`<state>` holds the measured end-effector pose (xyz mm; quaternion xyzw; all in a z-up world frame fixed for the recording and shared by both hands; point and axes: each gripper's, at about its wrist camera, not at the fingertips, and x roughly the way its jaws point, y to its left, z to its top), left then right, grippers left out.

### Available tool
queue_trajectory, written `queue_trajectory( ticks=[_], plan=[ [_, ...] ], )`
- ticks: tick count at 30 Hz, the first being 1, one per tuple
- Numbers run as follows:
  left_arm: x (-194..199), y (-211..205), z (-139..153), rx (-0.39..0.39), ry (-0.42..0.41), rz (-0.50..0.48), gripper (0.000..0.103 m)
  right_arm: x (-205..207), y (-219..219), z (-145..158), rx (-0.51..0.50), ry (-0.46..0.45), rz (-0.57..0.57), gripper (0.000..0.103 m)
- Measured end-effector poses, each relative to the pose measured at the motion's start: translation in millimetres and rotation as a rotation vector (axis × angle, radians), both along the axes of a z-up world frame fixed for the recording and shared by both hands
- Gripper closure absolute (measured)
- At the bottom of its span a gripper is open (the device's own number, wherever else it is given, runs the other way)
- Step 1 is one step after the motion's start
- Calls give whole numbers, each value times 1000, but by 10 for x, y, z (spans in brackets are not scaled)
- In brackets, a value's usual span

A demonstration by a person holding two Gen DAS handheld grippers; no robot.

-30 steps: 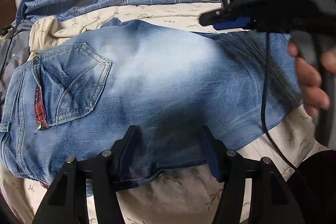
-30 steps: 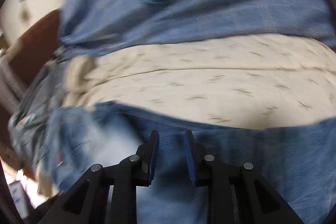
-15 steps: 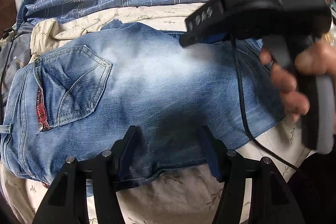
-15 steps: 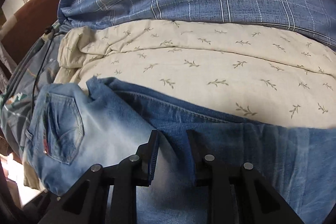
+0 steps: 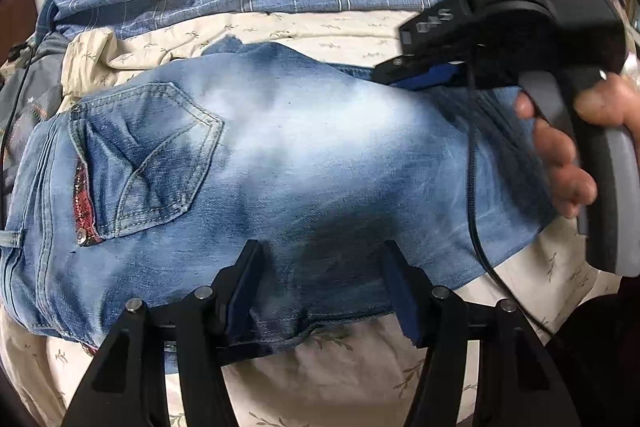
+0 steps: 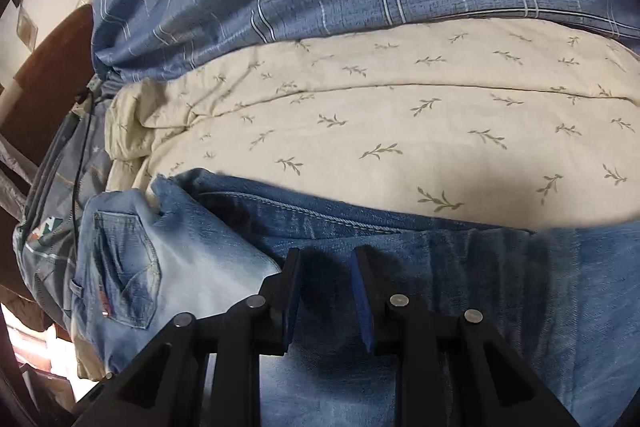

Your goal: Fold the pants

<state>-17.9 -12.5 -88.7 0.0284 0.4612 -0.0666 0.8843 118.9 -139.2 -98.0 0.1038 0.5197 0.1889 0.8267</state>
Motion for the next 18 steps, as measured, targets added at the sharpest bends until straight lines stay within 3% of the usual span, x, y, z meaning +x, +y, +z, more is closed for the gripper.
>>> queue_trajectory(
  ticks=[5, 10, 14, 16, 18],
  plan=[
    [-15, 132, 177, -80, -81, 45, 41, -167, -483, 237, 12, -79, -84, 75],
    [85, 48, 206, -80, -103, 69, 41, -251, -1342, 344, 77, -115, -305, 75],
    [208, -53, 62, -14, -51, 109, 41, -226, -1896, 181, 173, -52, -458, 75],
    [250, -28, -44, -10, -6, 137, 40, -157, -2051, 14, 148, 3, -506, 76],
    [241, -23, -19, -5, -23, 142, 40, -102, -2102, -90, 184, 24, -502, 76]
  ],
)
